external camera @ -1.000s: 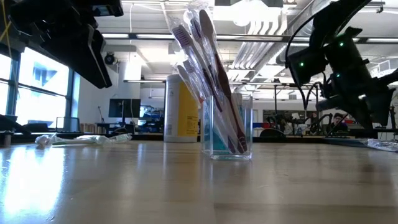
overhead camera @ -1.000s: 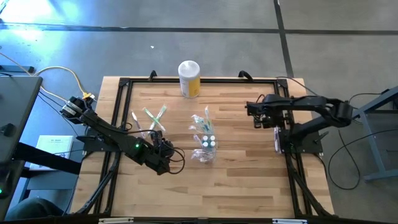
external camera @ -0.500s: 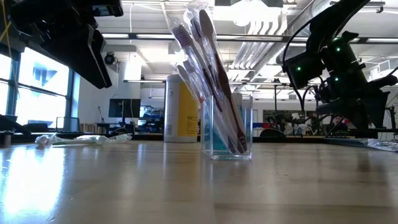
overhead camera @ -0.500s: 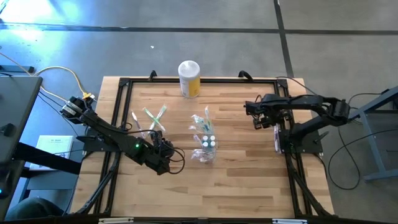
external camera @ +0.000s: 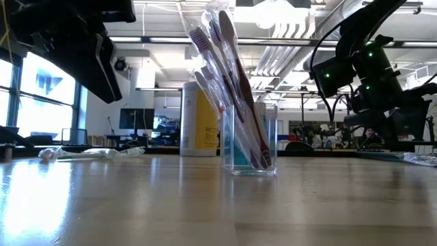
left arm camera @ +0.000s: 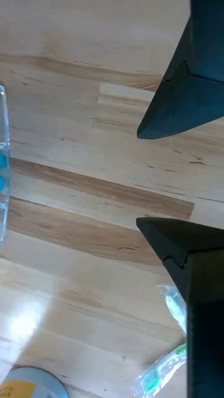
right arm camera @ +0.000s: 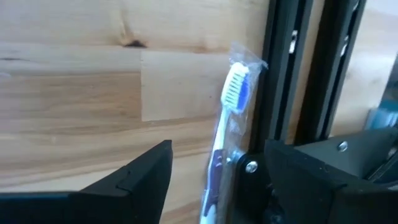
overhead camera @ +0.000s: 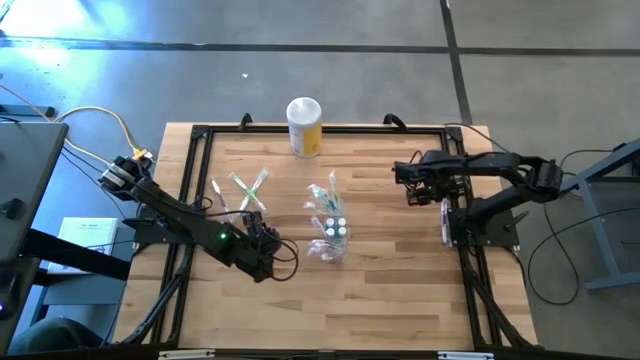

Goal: Pick & Place toothbrushing station
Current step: Put the purple toothbrush into the transparent organizer

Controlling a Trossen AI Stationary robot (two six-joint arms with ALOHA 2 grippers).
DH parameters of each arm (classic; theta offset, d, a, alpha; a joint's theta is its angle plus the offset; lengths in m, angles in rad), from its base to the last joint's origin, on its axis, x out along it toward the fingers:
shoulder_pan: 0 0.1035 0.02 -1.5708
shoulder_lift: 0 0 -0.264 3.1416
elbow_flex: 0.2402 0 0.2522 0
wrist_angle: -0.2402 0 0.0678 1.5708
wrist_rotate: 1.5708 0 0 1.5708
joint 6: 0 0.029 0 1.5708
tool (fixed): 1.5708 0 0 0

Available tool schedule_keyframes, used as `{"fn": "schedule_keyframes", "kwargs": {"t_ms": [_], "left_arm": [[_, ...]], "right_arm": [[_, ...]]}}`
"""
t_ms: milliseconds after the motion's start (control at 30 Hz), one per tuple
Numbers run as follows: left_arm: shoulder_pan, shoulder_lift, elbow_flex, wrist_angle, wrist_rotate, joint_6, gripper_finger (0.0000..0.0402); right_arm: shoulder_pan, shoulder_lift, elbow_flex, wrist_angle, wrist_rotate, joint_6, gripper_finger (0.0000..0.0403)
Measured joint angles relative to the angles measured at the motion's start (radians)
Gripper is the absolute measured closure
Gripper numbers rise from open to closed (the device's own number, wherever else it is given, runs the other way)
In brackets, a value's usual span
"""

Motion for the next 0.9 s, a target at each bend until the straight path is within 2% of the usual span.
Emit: {"fn": "schedule_keyframes", "kwargs": {"t_ms": [400,567,700,900], "left_arm": [[0.000,0.029,0.000,0.004,0.003,0.022,0.0192],[0.000,0.029,0.000,-0.001,0.003,0.022,0.0192],[0.000,0.029,0.000,-0.001,0.004,0.022,0.0192],[0.000,0.029,0.000,0.003,0.007,0.022,0.0192]], "right_arm": [[-0.109,0.000,0.000,-0.002,-0.020,-0.007,0.0154],[-0.113,0.000,-0.001,-0.001,-0.026,-0.009,0.0154],[-0.113,0.000,-0.014,0.011,-0.076,-0.010,0.0154],[-0.113,-0.001,-0.028,0.027,-0.064,-0.011,0.0154]]}}
